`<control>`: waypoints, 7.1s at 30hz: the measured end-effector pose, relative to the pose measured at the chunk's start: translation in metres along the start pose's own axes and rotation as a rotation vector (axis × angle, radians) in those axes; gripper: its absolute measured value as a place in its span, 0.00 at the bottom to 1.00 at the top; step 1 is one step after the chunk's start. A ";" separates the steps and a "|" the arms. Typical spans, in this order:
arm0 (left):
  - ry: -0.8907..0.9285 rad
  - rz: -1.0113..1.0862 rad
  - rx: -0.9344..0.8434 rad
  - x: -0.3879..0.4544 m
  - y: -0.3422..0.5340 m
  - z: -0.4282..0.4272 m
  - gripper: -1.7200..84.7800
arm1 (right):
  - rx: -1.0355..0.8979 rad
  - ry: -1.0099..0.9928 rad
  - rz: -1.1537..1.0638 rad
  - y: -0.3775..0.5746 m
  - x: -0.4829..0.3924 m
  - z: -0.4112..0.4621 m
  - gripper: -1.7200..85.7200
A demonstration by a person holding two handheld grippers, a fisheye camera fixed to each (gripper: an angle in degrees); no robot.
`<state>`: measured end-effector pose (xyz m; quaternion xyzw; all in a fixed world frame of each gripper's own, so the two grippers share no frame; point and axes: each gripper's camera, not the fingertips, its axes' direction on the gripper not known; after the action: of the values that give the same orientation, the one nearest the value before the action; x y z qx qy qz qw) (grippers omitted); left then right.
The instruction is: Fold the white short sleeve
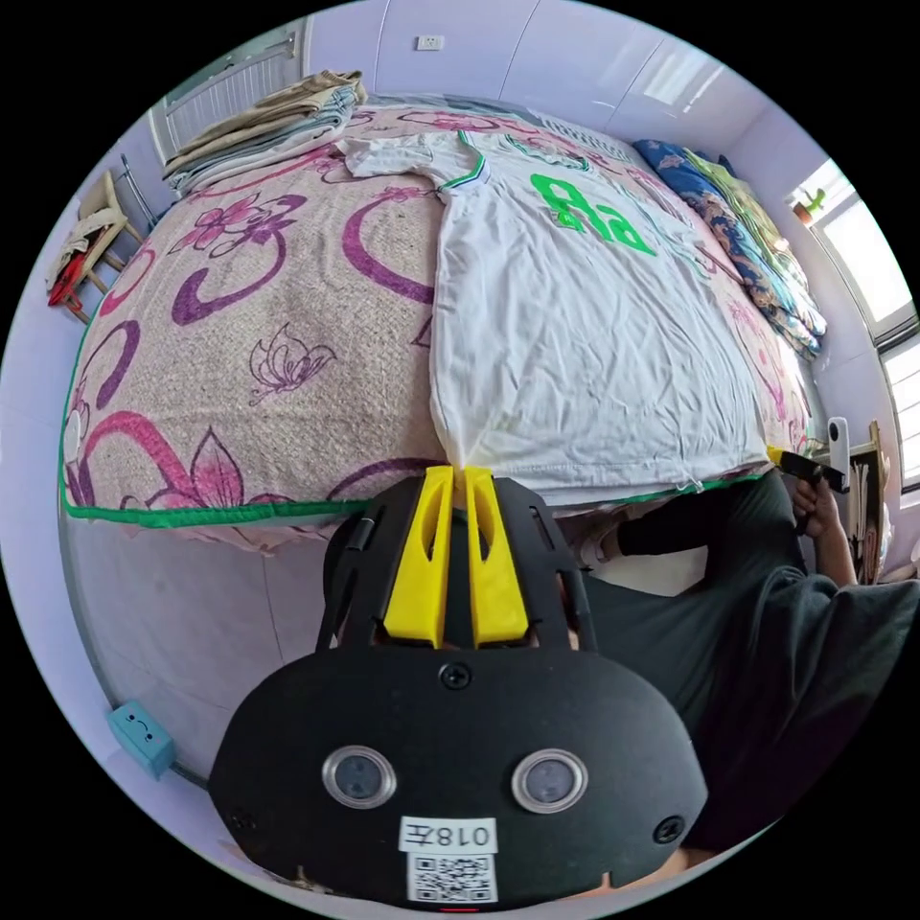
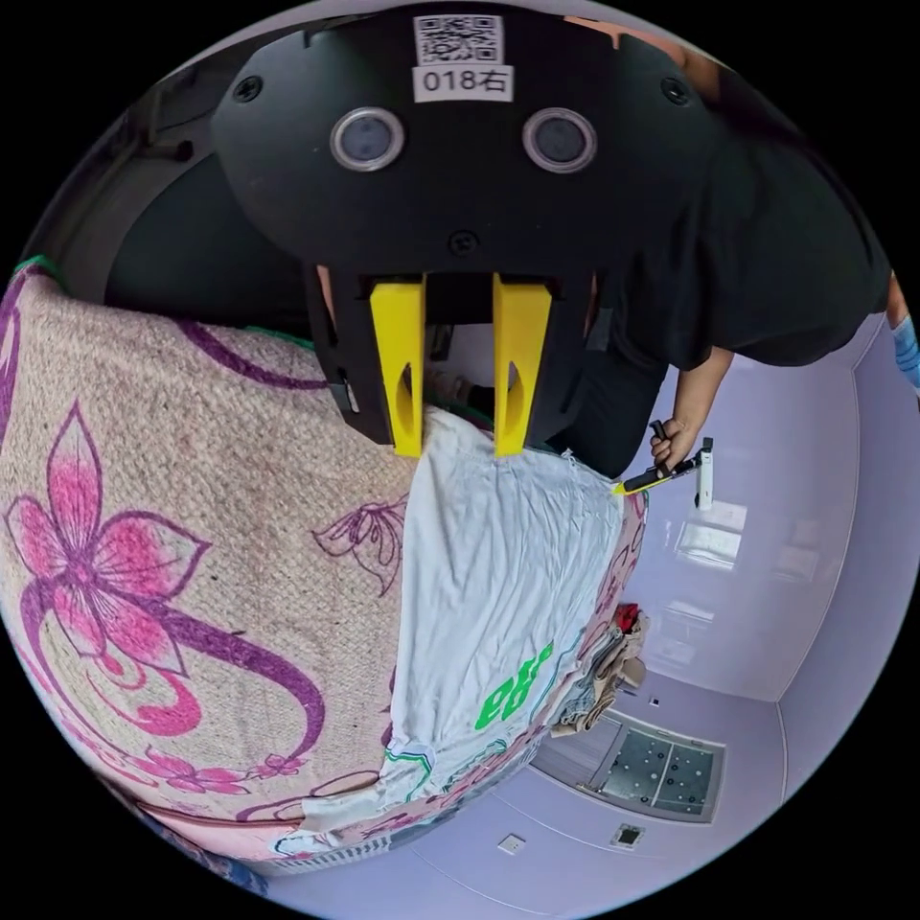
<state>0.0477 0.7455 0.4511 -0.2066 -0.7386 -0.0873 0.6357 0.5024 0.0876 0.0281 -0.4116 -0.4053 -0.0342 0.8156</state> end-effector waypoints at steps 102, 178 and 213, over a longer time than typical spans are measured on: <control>0.871 0.271 0.156 0.318 -0.171 -0.531 0.03 | 0.856 0.128 -0.065 0.077 -0.014 -0.163 0.04; 1.068 0.031 0.367 0.337 -0.139 -0.352 0.02 | 0.590 -0.003 0.184 -0.565 -0.065 0.041 0.01; 1.198 -0.849 0.226 0.394 0.022 -0.255 0.04 | 0.015 0.844 -0.757 -0.559 -0.410 0.513 0.08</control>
<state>0.2457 0.7420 0.8772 0.2463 -0.2862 -0.3465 0.8587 -0.3142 -0.0359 0.2763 -0.1823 -0.1634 -0.4828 0.8408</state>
